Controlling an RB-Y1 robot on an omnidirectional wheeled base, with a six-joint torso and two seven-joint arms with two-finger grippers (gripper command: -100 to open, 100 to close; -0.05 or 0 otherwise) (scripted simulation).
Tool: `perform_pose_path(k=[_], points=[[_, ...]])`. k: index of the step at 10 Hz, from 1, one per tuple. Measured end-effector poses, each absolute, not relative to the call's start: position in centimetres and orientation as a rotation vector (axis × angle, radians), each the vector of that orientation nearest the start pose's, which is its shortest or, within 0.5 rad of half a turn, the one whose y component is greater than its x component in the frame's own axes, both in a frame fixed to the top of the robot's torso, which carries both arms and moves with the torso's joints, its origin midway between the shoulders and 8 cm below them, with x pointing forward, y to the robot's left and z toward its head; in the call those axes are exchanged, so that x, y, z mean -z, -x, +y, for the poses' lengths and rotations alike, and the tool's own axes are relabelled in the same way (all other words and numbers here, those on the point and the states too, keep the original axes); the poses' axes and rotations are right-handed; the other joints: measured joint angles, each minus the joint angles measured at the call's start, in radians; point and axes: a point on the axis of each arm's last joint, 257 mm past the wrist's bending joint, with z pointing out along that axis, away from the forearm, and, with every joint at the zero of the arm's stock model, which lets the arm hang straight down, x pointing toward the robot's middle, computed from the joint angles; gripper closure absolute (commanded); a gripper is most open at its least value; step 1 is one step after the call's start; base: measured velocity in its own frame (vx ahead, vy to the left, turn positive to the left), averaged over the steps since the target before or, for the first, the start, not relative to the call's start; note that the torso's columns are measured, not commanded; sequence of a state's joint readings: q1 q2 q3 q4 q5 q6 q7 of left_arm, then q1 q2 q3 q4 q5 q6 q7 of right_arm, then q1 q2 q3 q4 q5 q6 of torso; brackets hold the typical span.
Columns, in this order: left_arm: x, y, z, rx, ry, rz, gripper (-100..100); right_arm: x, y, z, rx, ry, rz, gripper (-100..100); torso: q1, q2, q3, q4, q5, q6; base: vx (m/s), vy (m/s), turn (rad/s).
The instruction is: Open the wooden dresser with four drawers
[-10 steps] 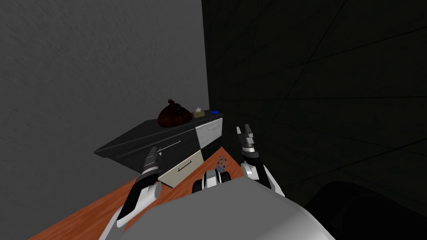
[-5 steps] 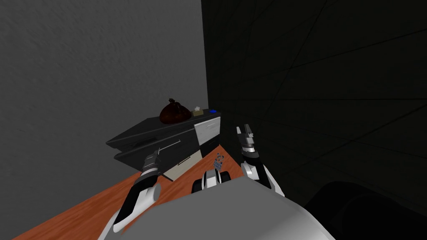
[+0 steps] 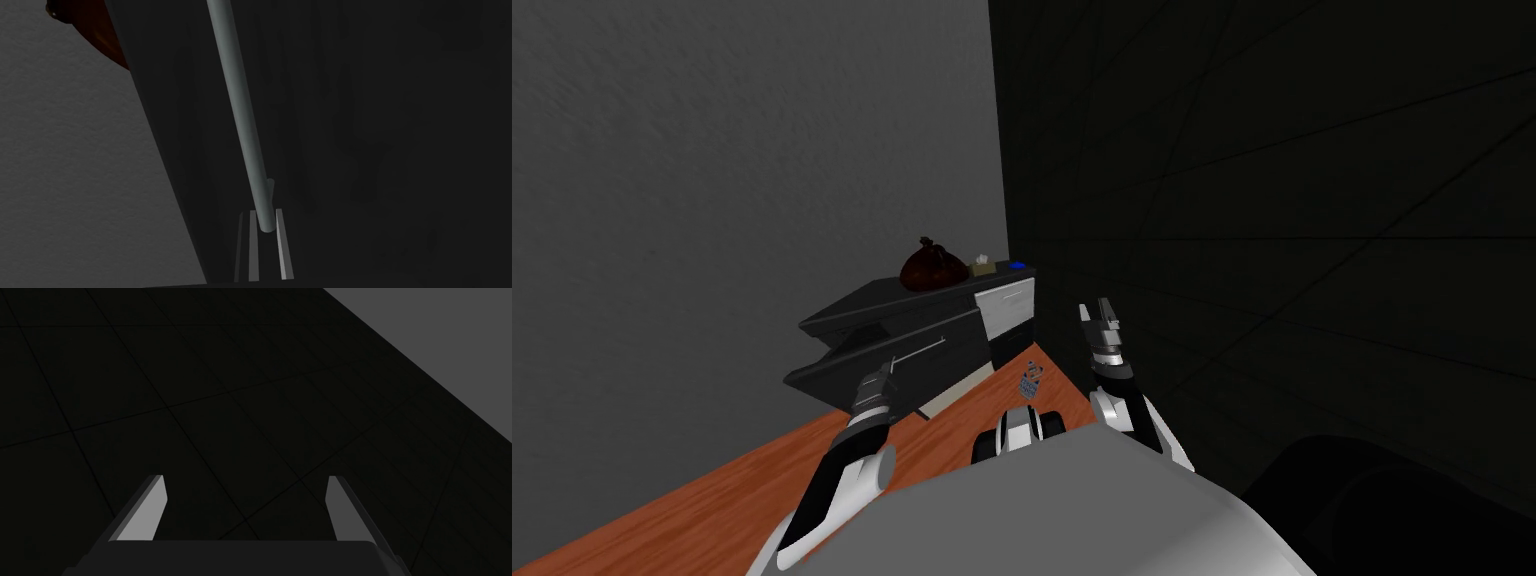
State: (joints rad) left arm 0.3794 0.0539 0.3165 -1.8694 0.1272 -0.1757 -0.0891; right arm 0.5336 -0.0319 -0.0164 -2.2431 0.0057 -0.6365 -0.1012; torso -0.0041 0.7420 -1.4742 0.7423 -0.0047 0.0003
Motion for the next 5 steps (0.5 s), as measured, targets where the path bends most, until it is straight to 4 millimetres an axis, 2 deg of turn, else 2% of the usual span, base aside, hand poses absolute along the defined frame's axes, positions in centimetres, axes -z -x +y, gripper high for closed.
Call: perform_pose_path(k=[1, 5], points=[[18.7, -39.3, 44.9, 0.841, 1.174, 0.899, -100, -2.3, -32.4, -28.1, -1.385, -0.608, 0.571, 0, 0.003, -0.005, -0.003, -0.001, 0.0, -0.001, -0.007, -0.011, -0.021], [16.4, -38.2, 45.3, 0.837, 1.179, 0.891, -100, -2.3, -32.4, -28.1, -1.385, -0.608, 0.572, 0, 0.005, -0.005, -0.002, -0.005, 0.005, 0.0, 0.027, 0.002, -0.015]])
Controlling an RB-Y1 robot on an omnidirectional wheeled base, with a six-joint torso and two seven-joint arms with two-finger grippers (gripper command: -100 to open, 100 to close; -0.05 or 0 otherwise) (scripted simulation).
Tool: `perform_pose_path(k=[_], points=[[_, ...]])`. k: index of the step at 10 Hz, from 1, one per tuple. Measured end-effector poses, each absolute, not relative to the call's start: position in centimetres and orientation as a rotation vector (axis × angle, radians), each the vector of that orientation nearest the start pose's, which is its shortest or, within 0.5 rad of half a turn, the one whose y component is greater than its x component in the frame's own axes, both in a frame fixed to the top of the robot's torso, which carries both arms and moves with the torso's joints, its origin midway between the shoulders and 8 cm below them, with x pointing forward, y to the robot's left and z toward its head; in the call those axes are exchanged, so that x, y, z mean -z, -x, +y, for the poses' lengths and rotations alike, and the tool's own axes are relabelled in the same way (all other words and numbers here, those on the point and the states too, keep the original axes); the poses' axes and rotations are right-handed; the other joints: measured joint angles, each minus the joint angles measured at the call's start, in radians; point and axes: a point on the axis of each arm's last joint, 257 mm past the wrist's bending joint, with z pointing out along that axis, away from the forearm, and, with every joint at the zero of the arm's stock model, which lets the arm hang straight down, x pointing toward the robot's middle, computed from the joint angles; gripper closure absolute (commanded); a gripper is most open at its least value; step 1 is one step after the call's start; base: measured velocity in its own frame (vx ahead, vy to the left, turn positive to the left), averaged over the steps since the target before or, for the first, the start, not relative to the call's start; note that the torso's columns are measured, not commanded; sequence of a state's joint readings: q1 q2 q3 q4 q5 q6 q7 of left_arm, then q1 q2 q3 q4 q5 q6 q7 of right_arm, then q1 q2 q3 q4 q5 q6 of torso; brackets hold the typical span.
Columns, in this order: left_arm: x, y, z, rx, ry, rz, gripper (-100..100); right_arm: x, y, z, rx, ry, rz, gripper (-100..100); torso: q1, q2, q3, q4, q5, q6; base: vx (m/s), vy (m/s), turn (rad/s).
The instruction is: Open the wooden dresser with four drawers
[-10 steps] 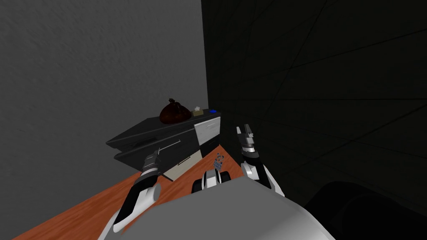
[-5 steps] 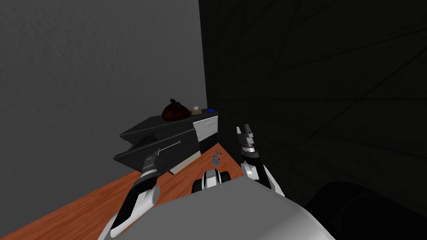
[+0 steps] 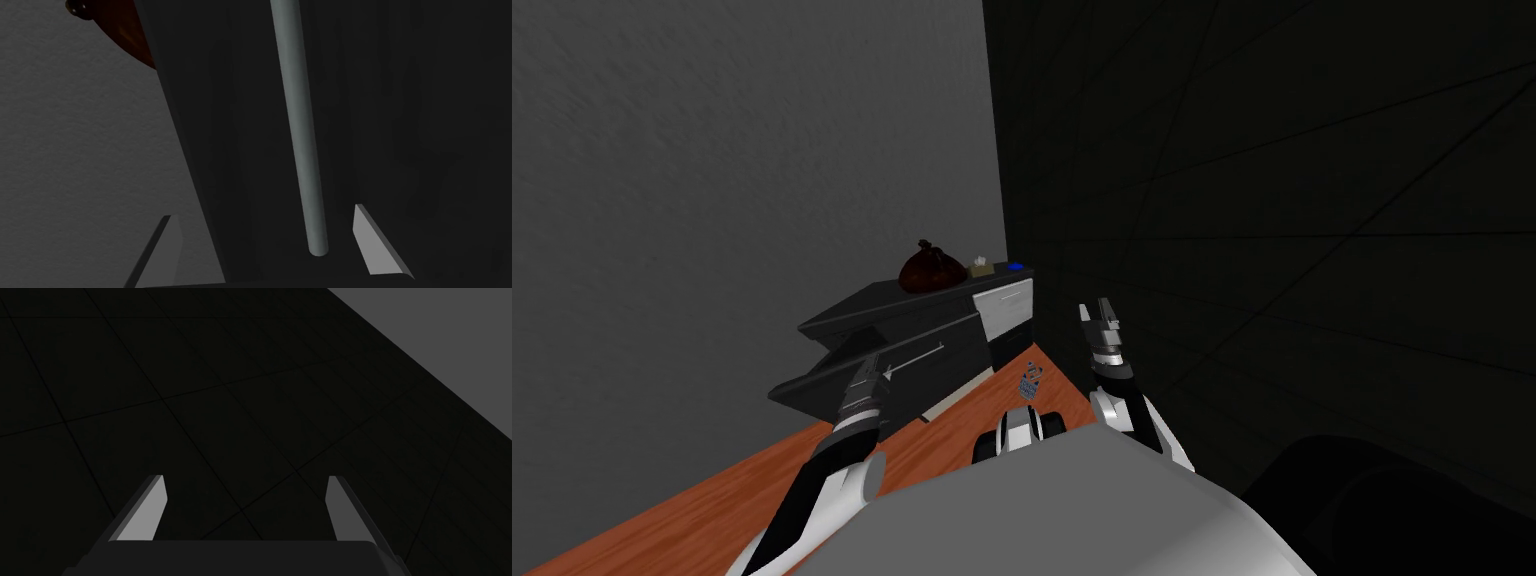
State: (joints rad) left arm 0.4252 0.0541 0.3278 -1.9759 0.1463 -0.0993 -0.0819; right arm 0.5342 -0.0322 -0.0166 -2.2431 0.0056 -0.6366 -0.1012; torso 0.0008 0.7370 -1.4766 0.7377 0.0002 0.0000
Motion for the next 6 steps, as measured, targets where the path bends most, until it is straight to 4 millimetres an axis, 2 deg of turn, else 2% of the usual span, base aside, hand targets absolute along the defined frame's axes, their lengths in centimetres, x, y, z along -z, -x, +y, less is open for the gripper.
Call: perform_pose_path(k=[5, 6], points=[[14.0, -37.0, 45.5, 0.832, 1.187, 0.89, -100, -2.3, -32.4, -28.1, -1.385, -0.608, 0.572, 0, -0.002, 0.002, 0.001, 0.002, -0.002, 0.0, 0.015, -0.001, -0.011], [14.0, -36.9, 45.5, 0.832, 1.19, 0.892, 0, -2.3, -32.4, -28.1, -1.385, -0.608, 0.572, 0, -0.002, 0.002, 0.001, 0.001, -0.002, 0.0, 0.0, 0.0, 0.0]])
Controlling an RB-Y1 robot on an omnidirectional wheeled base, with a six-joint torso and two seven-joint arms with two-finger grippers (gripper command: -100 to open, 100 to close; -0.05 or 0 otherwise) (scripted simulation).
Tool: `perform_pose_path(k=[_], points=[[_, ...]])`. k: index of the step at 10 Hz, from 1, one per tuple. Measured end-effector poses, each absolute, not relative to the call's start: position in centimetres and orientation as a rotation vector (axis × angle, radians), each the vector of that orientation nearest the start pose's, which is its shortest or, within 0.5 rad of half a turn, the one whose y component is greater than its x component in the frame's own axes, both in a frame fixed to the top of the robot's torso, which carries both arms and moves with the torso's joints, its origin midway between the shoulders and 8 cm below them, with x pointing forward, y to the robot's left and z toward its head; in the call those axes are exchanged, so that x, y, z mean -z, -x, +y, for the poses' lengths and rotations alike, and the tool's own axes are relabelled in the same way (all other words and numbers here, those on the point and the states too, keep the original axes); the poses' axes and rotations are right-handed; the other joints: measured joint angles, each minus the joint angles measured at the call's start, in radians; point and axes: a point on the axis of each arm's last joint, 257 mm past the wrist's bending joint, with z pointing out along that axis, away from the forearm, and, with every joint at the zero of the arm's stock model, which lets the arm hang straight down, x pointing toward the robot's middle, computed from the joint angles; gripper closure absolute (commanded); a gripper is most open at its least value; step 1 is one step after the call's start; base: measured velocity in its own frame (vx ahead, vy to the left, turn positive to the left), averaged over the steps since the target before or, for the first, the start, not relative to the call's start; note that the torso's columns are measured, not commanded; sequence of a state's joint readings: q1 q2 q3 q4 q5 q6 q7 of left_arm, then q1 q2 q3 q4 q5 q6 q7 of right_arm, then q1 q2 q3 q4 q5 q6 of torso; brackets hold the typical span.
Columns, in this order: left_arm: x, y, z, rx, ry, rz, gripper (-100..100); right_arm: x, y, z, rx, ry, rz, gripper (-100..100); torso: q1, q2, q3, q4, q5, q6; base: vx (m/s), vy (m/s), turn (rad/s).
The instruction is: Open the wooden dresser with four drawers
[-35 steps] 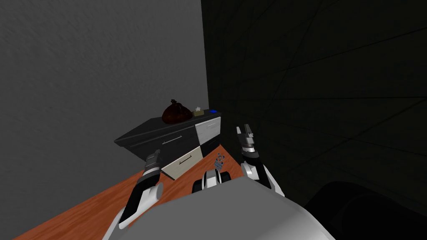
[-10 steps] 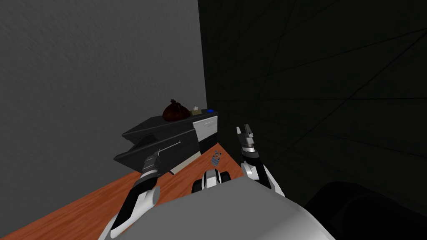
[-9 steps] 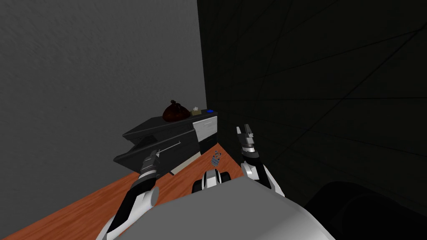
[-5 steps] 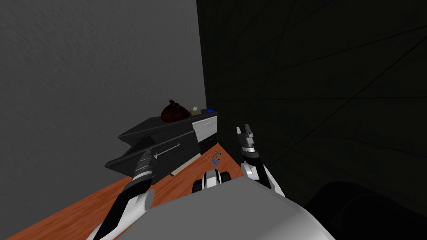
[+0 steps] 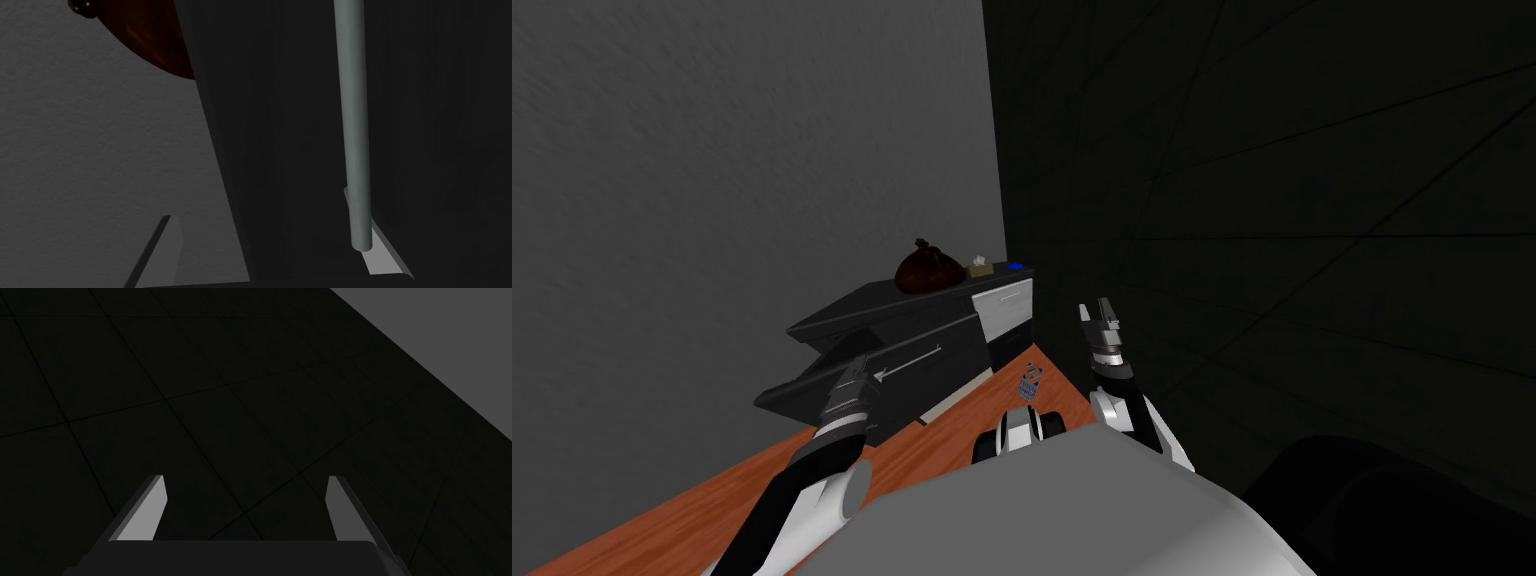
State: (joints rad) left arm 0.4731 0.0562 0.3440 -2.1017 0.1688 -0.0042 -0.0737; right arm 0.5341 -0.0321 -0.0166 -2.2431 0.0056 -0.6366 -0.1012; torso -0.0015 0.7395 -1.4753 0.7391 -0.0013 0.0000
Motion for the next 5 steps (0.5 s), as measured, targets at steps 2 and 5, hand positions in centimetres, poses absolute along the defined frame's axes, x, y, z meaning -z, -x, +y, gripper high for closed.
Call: perform_pose_path(k=[2, 5], points=[[14.15, -36.93, 45.57, 0.831, 1.192, 0.893, 0, -2.29, -32.44, -28.1, -1.385, -0.608, 0.572, 0, 0.001, 0.0, 0.0, 0.0, 0.001, 0.0, 0.0, 0.0, 0.0], [14.24, -36.92, 45.58, 0.83, 1.194, 0.894, 0, -2.29, -32.44, -28.1, -1.385, -0.608, 0.572, 0, 0.001, -0.001, -0.001, -0.001, 0.001, 0.0, 0.0, 0.0, 0.0]])
